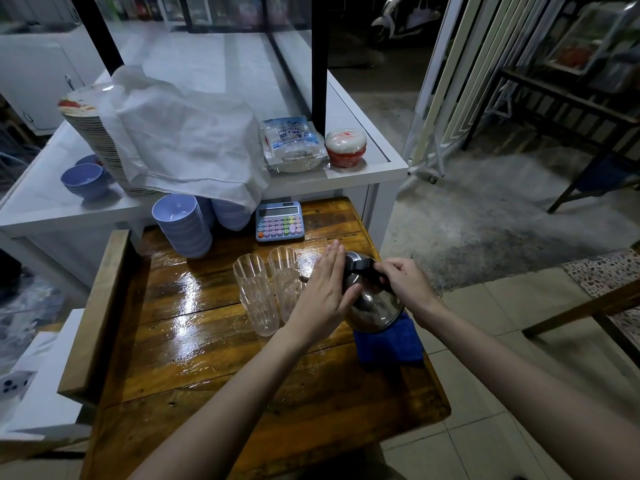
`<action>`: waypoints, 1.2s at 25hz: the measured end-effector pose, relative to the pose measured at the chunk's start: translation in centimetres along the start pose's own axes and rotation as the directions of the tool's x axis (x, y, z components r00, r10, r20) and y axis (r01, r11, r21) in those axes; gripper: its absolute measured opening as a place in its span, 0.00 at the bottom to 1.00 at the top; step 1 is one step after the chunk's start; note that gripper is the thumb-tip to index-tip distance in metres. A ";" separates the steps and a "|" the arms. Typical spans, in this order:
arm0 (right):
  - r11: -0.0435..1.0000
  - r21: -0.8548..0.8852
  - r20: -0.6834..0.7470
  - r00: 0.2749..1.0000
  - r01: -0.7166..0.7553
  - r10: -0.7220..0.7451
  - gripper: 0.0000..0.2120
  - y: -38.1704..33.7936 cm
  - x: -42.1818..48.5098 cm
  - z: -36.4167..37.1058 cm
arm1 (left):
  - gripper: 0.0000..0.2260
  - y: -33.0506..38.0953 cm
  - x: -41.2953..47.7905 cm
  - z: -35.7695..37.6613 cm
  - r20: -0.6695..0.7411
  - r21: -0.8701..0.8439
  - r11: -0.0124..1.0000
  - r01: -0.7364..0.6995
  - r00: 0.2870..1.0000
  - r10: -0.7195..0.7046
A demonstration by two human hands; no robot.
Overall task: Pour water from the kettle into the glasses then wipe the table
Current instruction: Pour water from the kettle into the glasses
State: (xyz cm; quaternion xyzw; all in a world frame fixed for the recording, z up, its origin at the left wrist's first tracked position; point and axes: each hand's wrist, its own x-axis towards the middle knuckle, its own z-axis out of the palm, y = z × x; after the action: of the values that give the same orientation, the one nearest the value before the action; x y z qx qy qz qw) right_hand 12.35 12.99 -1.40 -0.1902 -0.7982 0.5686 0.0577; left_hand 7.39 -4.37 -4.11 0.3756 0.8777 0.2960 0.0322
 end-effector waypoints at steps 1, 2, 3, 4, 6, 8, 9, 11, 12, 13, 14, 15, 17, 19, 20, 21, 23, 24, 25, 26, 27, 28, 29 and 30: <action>1.000 -0.001 -0.001 1.000 0.000 0.000 0.19 0.0 0.0 0.0 | 0.32 -0.1 0.0 0.0 0.002 0.002 1.000 0.000 1.000 0.000; 1.000 -0.005 -0.002 1.000 -0.001 0.001 0.20 0.1 0.1 0.0 | 0.32 -0.1 -0.1 0.1 0.004 0.004 1.000 0.000 1.000 0.000; 1.000 -0.012 -0.004 1.000 0.000 0.000 0.21 0.1 0.1 0.1 | 0.33 -0.1 -0.1 0.1 0.008 0.004 1.000 0.001 1.000 -0.001; 1.000 -0.018 -0.006 1.000 -0.001 0.001 0.21 0.2 0.1 0.1 | 0.33 -0.1 -0.1 0.1 0.013 0.000 1.000 0.002 1.000 -0.002; 1.000 -0.021 -0.009 1.000 -0.004 0.004 0.21 0.3 0.0 0.1 | 0.32 0.0 -0.2 0.0 0.020 -0.013 1.000 0.007 1.000 -0.007; 1.000 -0.018 -0.014 1.000 -0.007 0.006 0.20 0.3 -0.1 0.1 | 0.32 0.1 -0.2 0.0 0.023 -0.020 1.000 0.010 1.000 -0.010; 1.000 -0.019 -0.017 1.000 -0.008 0.008 0.19 0.4 -0.1 0.1 | 0.32 0.1 -0.2 0.0 0.025 -0.020 1.000 0.011 1.000 -0.010; 1.000 -0.020 -0.018 1.000 -0.012 0.012 0.18 0.5 -0.1 0.1 | 0.33 0.1 -0.2 0.1 0.029 -0.019 1.000 0.011 1.000 -0.010; 1.000 -0.019 -0.019 1.000 -0.017 0.016 0.17 0.5 -0.1 0.1 | 0.33 0.1 -0.2 0.1 0.030 -0.020 1.000 0.012 0.999 -0.011; 1.000 -0.017 -0.021 1.000 -0.022 0.022 0.17 0.5 -0.1 0.1 | 0.33 0.1 -0.2 0.2 0.031 -0.022 1.000 0.014 0.999 -0.013; 0.999 -0.017 -0.023 0.999 -0.028 0.027 0.17 0.5 -0.2 0.1 | 0.33 0.1 -0.2 0.2 0.032 -0.025 1.000 0.017 0.999 -0.016; 0.999 -0.018 -0.024 0.999 -0.031 0.031 0.17 0.4 -0.2 0.1 | 0.32 0.0 -0.2 0.2 0.033 -0.027 0.999 0.019 0.999 -0.018; 0.999 -0.024 -0.026 0.999 -0.030 0.029 0.17 0.1 -0.4 0.1 | 0.32 0.0 -0.2 0.2 0.033 -0.028 0.999 0.019 0.999 -0.018; 0.999 -0.035 -0.021 1.000 -0.024 0.023 0.17 -0.1 -0.5 0.1 | 0.32 0.1 -0.2 0.2 0.027 -0.024 1.000 0.017 1.000 -0.017; 0.999 -0.033 -0.018 1.000 -0.026 0.025 0.17 -0.2 -0.5 0.1 | 0.32 0.1 -0.2 0.1 0.025 -0.025 1.000 0.018 1.000 -0.018; 0.999 -0.030 -0.018 0.999 -0.029 0.029 0.16 -0.3 -0.4 0.1 | 0.32 0.1 -0.1 0.1 0.026 -0.028 0.999 0.019 0.999 -0.019; 0.999 -0.030 -0.026 0.999 -0.030 0.029 0.17 -0.4 -0.4 0.0 | 0.32 0.2 -0.1 0.0 0.024 -0.030 0.999 0.021 0.999 -0.021; 0.999 -0.036 -0.029 0.999 -0.026 0.025 0.17 -0.5 -0.4 0.0 | 0.33 0.2 -0.1 0.0 0.023 -0.030 0.999 0.023 0.999 -0.022; 0.999 -0.042 -0.030 0.999 -0.021 0.020 0.17 -0.5 -0.4 0.0 | 0.33 0.2 -0.1 0.0 0.023 -0.030 0.999 0.024 0.999 -0.024; 0.999 -0.046 -0.030 0.999 -0.019 0.017 0.17 -0.5 -0.4 0.0 | 0.33 0.2 -0.1 0.1 0.023 -0.031 0.999 0.025 0.999 -0.024; 0.999 -0.045 -0.028 0.999 -0.018 0.017 0.18 -0.5 -0.3 0.0 | 0.33 0.2 -0.1 0.1 0.025 -0.031 0.999 0.025 0.999 -0.024; 0.999 -0.042 -0.026 1.000 -0.018 0.017 0.18 -0.6 -0.3 0.0 | 0.33 0.2 -0.1 0.1 0.026 -0.033 0.999 0.024 0.999 -0.024; 0.999 -0.038 -0.022 1.000 -0.018 0.018 0.18 -0.5 -0.2 0.0 | 0.33 0.2 -0.1 0.0 0.028 -0.034 0.999 0.025 0.999 -0.024; 0.999 -0.036 -0.018 1.000 -0.017 0.016 0.18 -0.4 -0.1 -0.1 | 0.32 0.2 0.0 0.0 0.032 -0.034 0.999 0.027 0.999 -0.026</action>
State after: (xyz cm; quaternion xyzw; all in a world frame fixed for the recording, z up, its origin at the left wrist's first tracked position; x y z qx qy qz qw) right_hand 12.40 12.87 -0.95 -0.2028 -0.8062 0.5529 0.0565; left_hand 7.53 -4.31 -4.00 0.3680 0.8766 0.3049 0.0562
